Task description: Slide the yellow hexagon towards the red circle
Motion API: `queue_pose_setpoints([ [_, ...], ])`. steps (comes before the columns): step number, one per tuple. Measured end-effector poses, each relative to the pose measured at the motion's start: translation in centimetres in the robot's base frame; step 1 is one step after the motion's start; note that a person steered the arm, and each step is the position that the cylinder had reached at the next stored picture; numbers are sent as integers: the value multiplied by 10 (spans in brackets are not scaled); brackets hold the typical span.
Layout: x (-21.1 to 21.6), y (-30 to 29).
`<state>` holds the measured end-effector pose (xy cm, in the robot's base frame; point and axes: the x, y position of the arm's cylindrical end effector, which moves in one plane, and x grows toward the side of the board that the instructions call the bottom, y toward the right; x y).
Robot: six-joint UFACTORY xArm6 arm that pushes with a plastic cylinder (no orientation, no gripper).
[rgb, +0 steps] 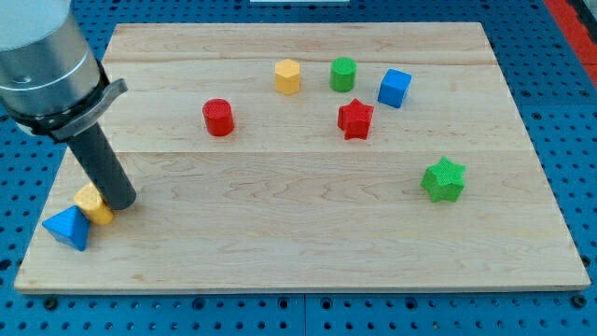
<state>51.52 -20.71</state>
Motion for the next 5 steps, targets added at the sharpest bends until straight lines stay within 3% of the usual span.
queue_pose_setpoints([
  [2, -2, 2],
  [5, -113, 172],
])
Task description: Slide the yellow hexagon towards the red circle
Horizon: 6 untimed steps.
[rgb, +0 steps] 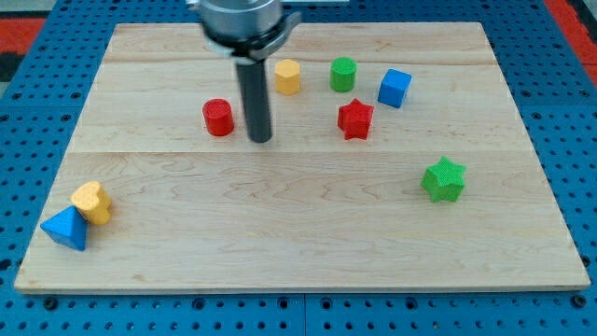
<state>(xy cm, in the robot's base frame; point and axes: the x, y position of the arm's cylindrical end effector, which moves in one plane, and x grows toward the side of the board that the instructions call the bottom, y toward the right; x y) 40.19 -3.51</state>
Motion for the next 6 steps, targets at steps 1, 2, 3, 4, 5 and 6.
queue_pose_setpoints([
  [1, -35, 43],
  [2, -69, 63],
  [3, -98, 40],
  [4, -126, 21],
  [5, -128, -9],
  [6, -125, -33],
])
